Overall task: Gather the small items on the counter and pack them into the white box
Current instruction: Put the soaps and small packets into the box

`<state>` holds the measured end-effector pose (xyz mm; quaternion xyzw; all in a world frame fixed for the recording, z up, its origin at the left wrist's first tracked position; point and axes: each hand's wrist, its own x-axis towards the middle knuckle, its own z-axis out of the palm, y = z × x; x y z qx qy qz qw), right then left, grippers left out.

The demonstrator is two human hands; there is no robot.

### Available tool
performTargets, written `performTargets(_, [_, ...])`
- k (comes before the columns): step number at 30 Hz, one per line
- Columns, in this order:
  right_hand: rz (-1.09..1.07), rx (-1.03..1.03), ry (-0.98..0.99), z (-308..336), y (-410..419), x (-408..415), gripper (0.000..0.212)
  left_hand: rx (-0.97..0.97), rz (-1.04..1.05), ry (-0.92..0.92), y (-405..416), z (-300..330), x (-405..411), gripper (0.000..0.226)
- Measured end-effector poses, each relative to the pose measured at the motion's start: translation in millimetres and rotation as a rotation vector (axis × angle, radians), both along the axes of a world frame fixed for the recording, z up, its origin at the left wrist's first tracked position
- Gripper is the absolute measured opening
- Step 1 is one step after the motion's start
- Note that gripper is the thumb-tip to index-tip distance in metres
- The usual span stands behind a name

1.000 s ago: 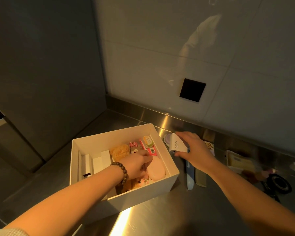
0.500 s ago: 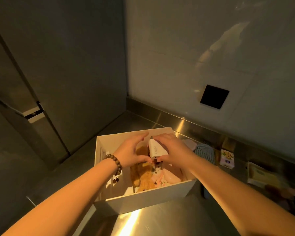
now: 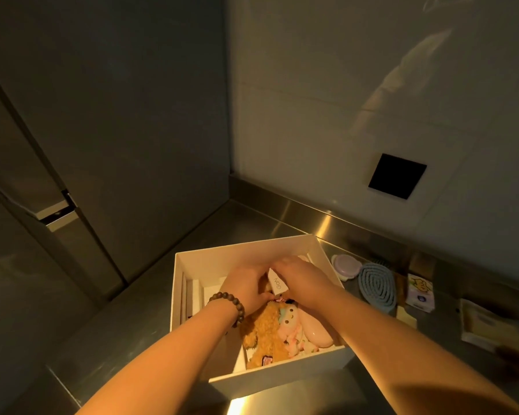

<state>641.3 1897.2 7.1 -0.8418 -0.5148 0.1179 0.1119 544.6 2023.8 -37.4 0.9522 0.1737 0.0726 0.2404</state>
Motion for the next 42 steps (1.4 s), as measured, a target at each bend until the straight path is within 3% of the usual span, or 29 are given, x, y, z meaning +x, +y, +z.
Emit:
performTargets(5, [0.011, -0.053, -0.074, -7.9, 3.2, 0.7, 0.049, 0.01, -0.05, -0.041, -0.1, -2.8, 2.5, 0.062])
performTargets(10, [-0.038, -0.185, -0.151, -19.6, 13.4, -8.5, 0.069, 0.013, 0.0, -0.023, -2.3, -6.0, 2.3, 0.058])
performTargets(16, [-0.03, -0.151, 0.042, -13.2, 9.6, -4.0, 0.088, -0.031, 0.02, 0.024, -3.2, 2.2, -1.6, 0.067])
performTargets(19, [-0.079, 0.075, 0.192, -6.6, -12.2, -10.3, 0.076, -0.064, 0.05, 0.028, -1.4, 13.2, -7.6, 0.071])
performTargets(23, [-0.153, 0.239, 0.18, 12.9, -36.2, -17.1, 0.052, -0.06, 0.112, -0.016, -7.0, 33.6, -17.1, 0.074])
performTargets(34, [-0.417, 0.492, 0.167, 44.3, -165.1, -4.6, 0.041, 0.096, -0.033, -0.17, -107.2, 85.4, 12.1, 0.061])
performTargets(42, [-0.653, 0.356, 0.168, 7.5, -272.4, 16.7, 0.031, 0.027, -0.256, -0.209, -208.4, 78.8, 66.9, 0.054])
